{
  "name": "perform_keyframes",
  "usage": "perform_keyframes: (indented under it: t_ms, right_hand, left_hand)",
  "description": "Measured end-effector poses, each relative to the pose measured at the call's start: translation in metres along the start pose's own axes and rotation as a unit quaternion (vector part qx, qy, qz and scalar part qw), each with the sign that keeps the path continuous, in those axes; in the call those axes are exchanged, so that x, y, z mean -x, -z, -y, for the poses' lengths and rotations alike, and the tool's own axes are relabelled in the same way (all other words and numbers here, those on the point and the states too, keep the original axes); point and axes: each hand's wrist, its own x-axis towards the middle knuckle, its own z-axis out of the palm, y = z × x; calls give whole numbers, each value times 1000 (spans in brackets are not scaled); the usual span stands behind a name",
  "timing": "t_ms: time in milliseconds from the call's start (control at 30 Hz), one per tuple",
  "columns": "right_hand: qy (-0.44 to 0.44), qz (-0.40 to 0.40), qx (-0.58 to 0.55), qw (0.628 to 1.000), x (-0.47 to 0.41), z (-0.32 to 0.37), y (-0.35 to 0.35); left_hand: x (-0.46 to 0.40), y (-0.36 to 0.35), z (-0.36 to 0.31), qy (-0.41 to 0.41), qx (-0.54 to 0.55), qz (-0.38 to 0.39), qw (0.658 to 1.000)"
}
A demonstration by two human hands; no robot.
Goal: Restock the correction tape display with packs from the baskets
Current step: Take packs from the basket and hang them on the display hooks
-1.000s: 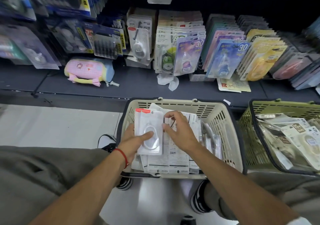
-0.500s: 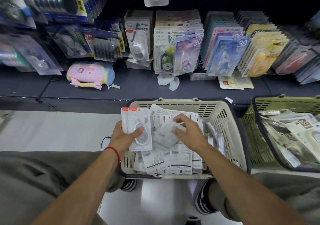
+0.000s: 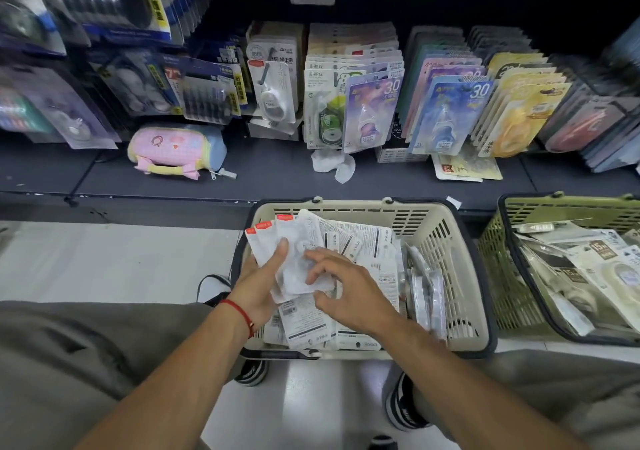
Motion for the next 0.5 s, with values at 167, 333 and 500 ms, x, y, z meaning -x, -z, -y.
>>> perform_keyframes:
  t_ms: [167, 333, 500]
  right_hand:
    - [-124, -86, -77, 986, -13, -4, 23]
    - [-257, -7, 231, 938, 3, -55, 45]
    - [-213, -3, 284, 935, 1, -56, 35]
  left_hand:
    - [-7, 10, 8, 4, -41, -55, 998]
    - [-7, 18, 5, 23, -10, -54, 998]
    - [1, 17, 5, 76, -7, -24, 997]
